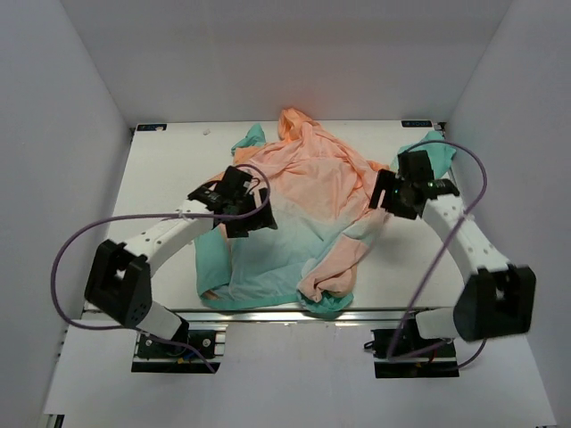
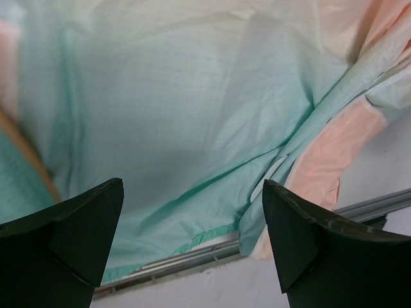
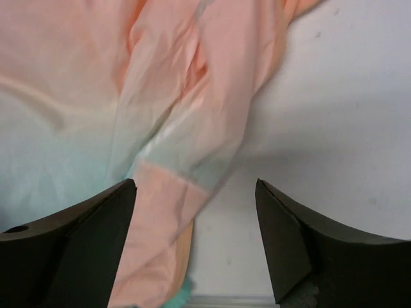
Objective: Zip up the jacket
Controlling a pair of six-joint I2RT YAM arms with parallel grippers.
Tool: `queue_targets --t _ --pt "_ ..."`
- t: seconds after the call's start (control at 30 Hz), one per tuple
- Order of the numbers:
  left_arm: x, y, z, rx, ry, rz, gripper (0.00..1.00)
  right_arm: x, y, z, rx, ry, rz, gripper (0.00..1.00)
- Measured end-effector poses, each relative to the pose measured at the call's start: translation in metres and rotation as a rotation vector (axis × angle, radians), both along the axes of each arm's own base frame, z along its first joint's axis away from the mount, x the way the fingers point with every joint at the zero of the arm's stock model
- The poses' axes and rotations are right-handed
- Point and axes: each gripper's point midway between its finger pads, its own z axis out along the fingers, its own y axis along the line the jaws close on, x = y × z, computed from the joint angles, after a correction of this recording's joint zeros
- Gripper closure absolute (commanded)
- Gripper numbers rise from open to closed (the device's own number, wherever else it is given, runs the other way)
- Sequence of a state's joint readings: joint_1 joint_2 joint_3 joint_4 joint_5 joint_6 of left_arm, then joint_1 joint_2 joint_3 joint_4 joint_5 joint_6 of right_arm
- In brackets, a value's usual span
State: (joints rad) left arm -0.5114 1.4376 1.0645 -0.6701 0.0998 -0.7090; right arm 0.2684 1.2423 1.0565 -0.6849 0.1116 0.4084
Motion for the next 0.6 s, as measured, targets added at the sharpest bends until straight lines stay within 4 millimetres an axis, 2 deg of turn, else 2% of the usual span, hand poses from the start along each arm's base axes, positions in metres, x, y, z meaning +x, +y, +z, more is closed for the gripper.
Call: queue_targets --t 0.13,0.23,0.3,0.33,0.4,0.43,0.47,0.53,0.6 --pt "0.015 -0.034 -0.014 0.013 -0.019 -0.101 0.02 0.07 -0.019 -0.027 0.039 0.049 -0.049 0.3" --pt "0.026 -0.048 -0.029 0.019 -0.004 -0.135 0.02 0.118 -0.012 -0.042 0.062 0.065 -0.005 0.32" --pt "0.033 -0.053 -0.044 0.032 0.015 -0.144 0.02 0.142 -0.011 -0.056 0.04 0.087 0.006 0.37" --pt "0.035 -0.055 -0.053 0.042 0.029 -0.149 0.02 0.152 -0.01 -0.063 0.029 0.094 0.009 0.55" --pt "0.034 -0.053 -0.071 0.065 0.064 -0.154 0.02 0.161 -0.012 -0.077 0.003 0.113 0.016 0.8" --pt "0.033 -0.052 -0.08 0.077 0.083 -0.156 0.02 0.162 -0.013 -0.085 -0.003 0.129 0.01 1.0" --pt "0.032 -0.051 -0.086 0.087 0.097 -0.159 0.02 0.16 -0.017 -0.091 -0.015 0.146 0.009 1.0" --pt "0.037 -0.054 -0.084 0.079 0.084 -0.166 0.02 0.157 -0.025 -0.098 -0.037 0.173 -0.017 1.0" --pt "0.039 -0.055 -0.087 0.085 0.086 -0.178 0.02 0.162 -0.032 -0.093 -0.061 0.167 -0.033 1.0"
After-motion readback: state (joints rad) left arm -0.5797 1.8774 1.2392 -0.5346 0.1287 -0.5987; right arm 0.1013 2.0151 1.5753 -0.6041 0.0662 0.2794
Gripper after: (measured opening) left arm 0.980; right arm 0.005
